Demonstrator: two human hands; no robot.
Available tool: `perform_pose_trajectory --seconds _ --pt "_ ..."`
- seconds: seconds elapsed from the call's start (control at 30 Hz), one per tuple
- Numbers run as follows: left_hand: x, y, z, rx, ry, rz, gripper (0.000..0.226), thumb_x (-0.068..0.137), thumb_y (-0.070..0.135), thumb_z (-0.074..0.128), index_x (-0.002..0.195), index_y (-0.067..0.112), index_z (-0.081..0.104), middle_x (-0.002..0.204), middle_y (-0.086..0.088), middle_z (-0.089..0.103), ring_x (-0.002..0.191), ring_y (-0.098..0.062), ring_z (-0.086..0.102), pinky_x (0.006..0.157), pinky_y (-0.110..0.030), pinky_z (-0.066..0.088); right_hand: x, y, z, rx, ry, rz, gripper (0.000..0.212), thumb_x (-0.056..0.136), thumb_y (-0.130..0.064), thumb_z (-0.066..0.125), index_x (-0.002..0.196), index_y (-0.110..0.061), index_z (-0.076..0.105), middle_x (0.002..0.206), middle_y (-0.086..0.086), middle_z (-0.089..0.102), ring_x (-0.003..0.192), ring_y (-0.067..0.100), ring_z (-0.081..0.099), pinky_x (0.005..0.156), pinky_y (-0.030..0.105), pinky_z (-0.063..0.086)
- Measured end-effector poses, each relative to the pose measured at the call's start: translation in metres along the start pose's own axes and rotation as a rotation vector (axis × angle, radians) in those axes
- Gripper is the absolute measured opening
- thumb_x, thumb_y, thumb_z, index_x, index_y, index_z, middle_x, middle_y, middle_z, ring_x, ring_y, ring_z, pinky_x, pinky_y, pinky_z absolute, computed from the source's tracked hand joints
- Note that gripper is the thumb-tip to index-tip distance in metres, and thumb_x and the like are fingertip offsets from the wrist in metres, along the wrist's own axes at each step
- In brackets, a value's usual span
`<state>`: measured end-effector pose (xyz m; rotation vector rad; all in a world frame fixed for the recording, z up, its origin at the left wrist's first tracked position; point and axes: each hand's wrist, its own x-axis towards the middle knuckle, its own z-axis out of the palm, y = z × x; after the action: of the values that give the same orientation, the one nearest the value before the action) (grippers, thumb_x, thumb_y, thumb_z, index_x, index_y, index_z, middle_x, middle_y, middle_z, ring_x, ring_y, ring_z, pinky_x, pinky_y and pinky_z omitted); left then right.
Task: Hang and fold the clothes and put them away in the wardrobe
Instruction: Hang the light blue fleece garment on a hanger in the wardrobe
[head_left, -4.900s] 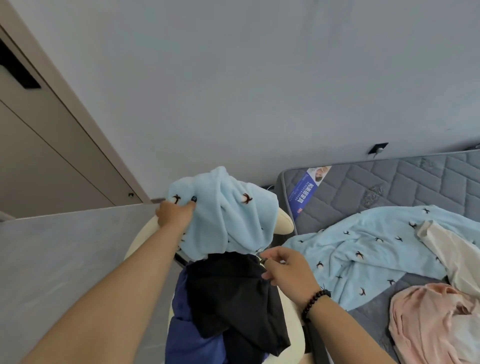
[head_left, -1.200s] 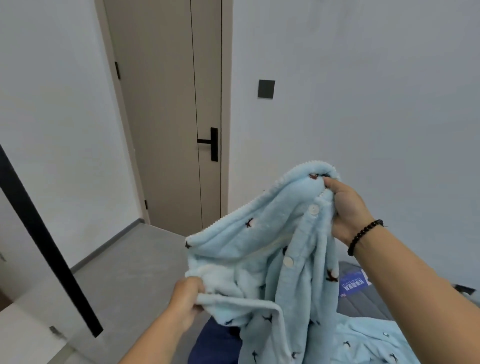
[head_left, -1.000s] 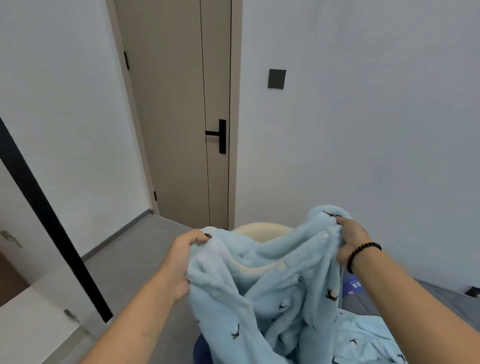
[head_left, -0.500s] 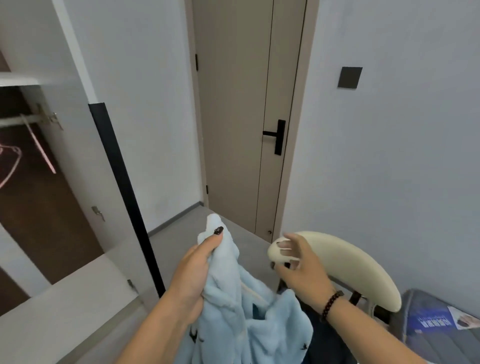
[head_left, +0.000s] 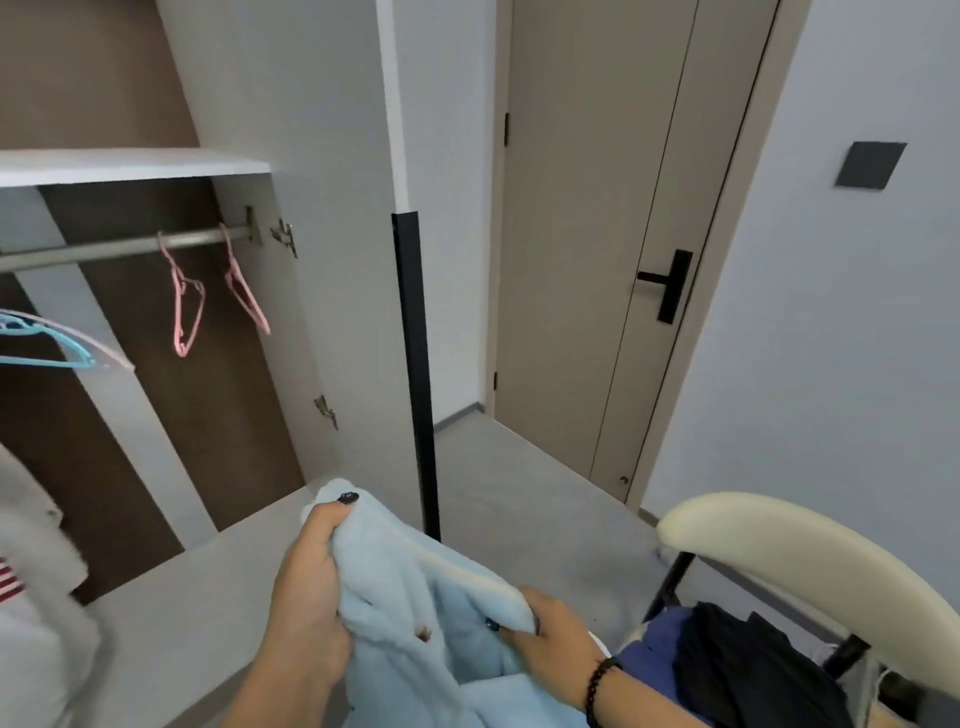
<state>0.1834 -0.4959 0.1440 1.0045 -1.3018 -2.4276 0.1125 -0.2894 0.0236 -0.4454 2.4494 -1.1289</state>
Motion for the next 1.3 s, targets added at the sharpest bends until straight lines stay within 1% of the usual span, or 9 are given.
perform_pose_trajectory --seconds 0.1,0.27,0.37,0.43,0.67,0.8,0.93,1.07,1.3 --pt "0.02 0.025 -0.053 0.154 0.038 0.061 0.047 0.061 0.051 0.068 0.083 0.01 0.064 0.073 -0.014 0.064 0.075 -0.028 0.059 0.079 -0.039 0.046 0.013 -0.038 0.026 0.082 0.084 -0.081 0.008 0.092 -0.035 0.058 0.099 -0.032 0.057 0.095 -0.016 0.063 0.087 0.001 0.057 0.069 0.007 0.04" --pt "0.043 0.063 -0.12 0.338 0.05 0.143 0.024 0.081 0.038 0.072 0.097 0.019 0.07 0.095 -0.008 0.073 0.094 -0.027 0.067 0.095 -0.044 0.049 0.039 -0.113 0.062 0.182 0.161 -0.174 0.006 0.092 -0.03 0.057 0.09 -0.027 0.062 0.084 -0.009 0.066 0.076 0.001 0.057 0.065 0.011 0.042" --pt "0.054 0.079 -0.151 0.388 0.062 0.147 0.02 0.087 0.032 0.067 0.095 0.014 0.068 0.09 -0.006 0.071 0.088 -0.024 0.065 0.087 -0.039 0.05 0.062 -0.15 0.083 0.126 0.179 -0.207 0.02 0.091 -0.033 0.057 0.084 -0.016 0.064 0.08 0.0 0.066 0.07 0.007 0.055 0.059 0.014 0.04" --pt "0.059 0.09 -0.17 0.42 0.086 0.16 0.023 0.089 0.026 0.065 0.099 0.005 0.067 0.083 -0.008 0.069 0.082 -0.024 0.064 0.078 -0.037 0.051 0.076 -0.17 0.091 0.044 0.18 -0.216 0.023 0.092 -0.032 0.056 0.08 -0.013 0.063 0.075 0.001 0.063 0.066 0.01 0.052 0.057 0.016 0.039" --pt "0.065 0.141 -0.216 0.447 0.14 0.257 0.016 0.086 0.02 0.068 0.098 0.01 0.071 0.093 -0.012 0.07 0.092 -0.029 0.064 0.092 -0.046 0.051 0.123 -0.25 0.114 -0.391 0.189 -0.373 0.038 0.093 -0.022 0.052 0.06 -0.029 0.035 0.074 -0.002 0.043 0.069 0.023 0.049 0.056 0.028 0.036" --pt "0.064 0.145 -0.218 0.384 0.133 0.278 0.043 0.061 0.048 0.084 0.081 0.013 0.071 0.073 -0.004 0.074 0.073 -0.023 0.068 0.078 -0.039 0.054 0.141 -0.297 0.126 -0.321 0.252 -0.563 0.037 0.087 -0.025 0.06 0.058 -0.021 0.037 0.064 -0.002 0.045 0.06 0.021 0.046 0.052 0.03 0.035" --pt "0.107 0.149 -0.244 0.319 0.283 0.145 0.034 0.085 0.044 0.068 0.104 0.016 0.069 0.097 -0.008 0.073 0.089 -0.029 0.068 0.089 -0.045 0.054 0.174 -0.31 0.142 -0.233 0.325 -0.626 0.03 0.081 -0.016 0.064 0.061 -0.019 0.041 0.062 -0.007 0.044 0.058 0.021 0.047 0.051 0.032 0.039" --pt "0.152 0.164 -0.265 0.106 0.374 0.039 0.017 0.092 0.024 0.063 0.091 0.007 0.062 0.107 -0.021 0.065 0.092 -0.037 0.063 0.097 -0.047 0.048 0.243 -0.283 0.174 -0.477 0.055 -0.333 0.029 0.08 -0.012 0.053 0.056 -0.019 0.039 0.066 0.003 0.053 0.072 0.03 0.06 0.05 0.027 0.036" --pt "0.209 0.211 -0.273 -0.254 0.412 0.055 0.043 0.083 0.031 0.067 0.115 0.003 0.062 0.097 -0.022 0.066 0.088 -0.036 0.064 0.077 -0.043 0.054 0.327 -0.314 0.212 -0.502 -0.247 -0.442 0.025 0.081 -0.045 0.065 0.066 -0.025 0.06 0.081 -0.005 0.066 0.071 0.013 0.06 0.053 0.023 0.042"
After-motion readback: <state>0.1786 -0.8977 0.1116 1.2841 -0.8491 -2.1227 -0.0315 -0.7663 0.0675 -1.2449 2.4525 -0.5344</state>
